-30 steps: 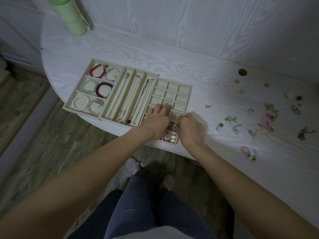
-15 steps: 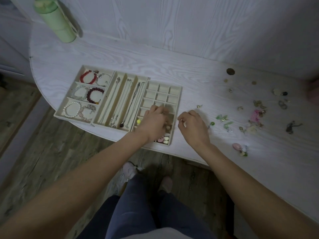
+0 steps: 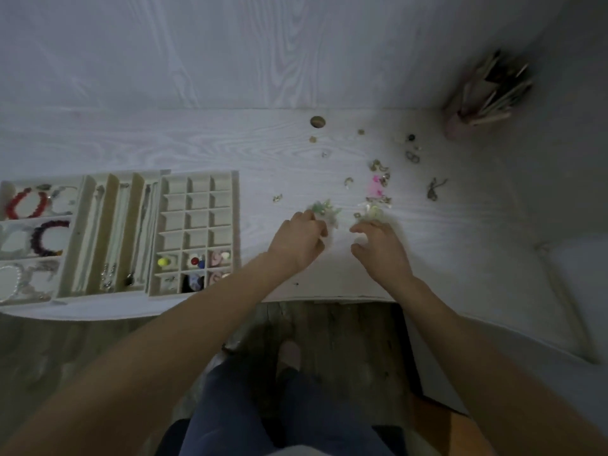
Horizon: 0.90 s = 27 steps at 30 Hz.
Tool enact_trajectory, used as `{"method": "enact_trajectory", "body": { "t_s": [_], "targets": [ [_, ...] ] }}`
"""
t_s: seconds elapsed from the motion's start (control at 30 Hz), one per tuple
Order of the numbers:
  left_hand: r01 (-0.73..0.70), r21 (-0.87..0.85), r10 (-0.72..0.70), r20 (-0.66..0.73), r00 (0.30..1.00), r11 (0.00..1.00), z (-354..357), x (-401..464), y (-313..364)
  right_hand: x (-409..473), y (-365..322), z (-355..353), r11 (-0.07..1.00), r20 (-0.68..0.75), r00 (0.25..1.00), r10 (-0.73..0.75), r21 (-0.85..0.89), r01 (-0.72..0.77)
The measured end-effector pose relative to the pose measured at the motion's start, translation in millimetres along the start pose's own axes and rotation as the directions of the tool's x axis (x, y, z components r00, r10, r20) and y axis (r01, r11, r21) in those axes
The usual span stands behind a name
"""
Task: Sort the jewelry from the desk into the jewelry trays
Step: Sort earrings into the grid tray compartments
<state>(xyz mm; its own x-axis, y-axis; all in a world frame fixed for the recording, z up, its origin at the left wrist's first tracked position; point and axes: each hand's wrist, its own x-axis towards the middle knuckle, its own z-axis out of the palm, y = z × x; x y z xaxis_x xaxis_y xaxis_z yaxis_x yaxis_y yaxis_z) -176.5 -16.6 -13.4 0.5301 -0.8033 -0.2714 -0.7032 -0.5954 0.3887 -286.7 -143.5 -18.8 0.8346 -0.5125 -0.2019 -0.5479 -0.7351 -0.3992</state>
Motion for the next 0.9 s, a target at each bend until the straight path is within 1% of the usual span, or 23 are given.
{"method": "enact_trajectory", "body": {
  "t_s": [0.07,0.13,0.23,0.3,0.43,0.53,0.67,0.73,0.77,0.8,0.87,0.9],
  "targets": [
    [-0.039,0.000,0.039,0.024,0.999,0.999,10,9,11,-4,16,2,0.999,-0.002,1.000,0.016,-0.042,-0.016],
    [-0.080,-0.021,0.081,0.060,0.995,0.997,19,21,22,-9,28,5,0.996,0.047,0.998,0.048,-0.074,-0.044],
    [-0.097,-0.039,0.101,0.119,0.988,0.995,28,32,32,-12,31,8,0.997,0.123,0.989,0.082,-0.024,-0.080],
    [-0.100,-0.052,0.105,0.116,0.988,0.994,34,38,38,-11,32,10,0.997,0.116,0.990,0.076,0.003,-0.077],
    [-0.099,-0.121,0.108,0.063,0.992,0.988,41,42,42,-6,35,12,0.997,0.095,0.993,0.074,-0.046,-0.070],
    [-0.100,-0.106,0.107,0.066,0.992,0.989,41,44,41,-6,36,9,0.997,0.050,0.996,0.073,-0.034,-0.072],
    [-0.095,-0.121,0.099,0.029,0.995,0.988,28,44,33,-3,31,2,0.994,-0.031,0.999,0.030,0.104,-0.027],
    [-0.080,-0.192,0.083,0.007,0.997,0.978,13,41,26,1,22,-6,0.976,-0.045,0.999,0.010,0.219,0.000],
    [-0.062,-0.253,0.057,-0.026,0.998,0.965,-1,38,21,6,12,-13,0.966,-0.053,0.998,-0.020,0.256,0.032],
    [-0.035,-0.346,0.027,-0.028,0.999,0.937,-8,35,19,7,9,-16,0.953,-0.055,0.998,-0.028,0.299,0.043],
    [0.007,-0.529,-0.029,-0.033,0.999,0.849,-30,25,11,14,-8,-25,0.908,-0.037,0.998,-0.047,0.414,0.058],
    [0.013,-0.579,-0.041,-0.035,0.999,0.815,-39,19,7,16,-15,-28,0.869,-0.015,0.999,-0.041,0.493,0.043]
  ]
}}
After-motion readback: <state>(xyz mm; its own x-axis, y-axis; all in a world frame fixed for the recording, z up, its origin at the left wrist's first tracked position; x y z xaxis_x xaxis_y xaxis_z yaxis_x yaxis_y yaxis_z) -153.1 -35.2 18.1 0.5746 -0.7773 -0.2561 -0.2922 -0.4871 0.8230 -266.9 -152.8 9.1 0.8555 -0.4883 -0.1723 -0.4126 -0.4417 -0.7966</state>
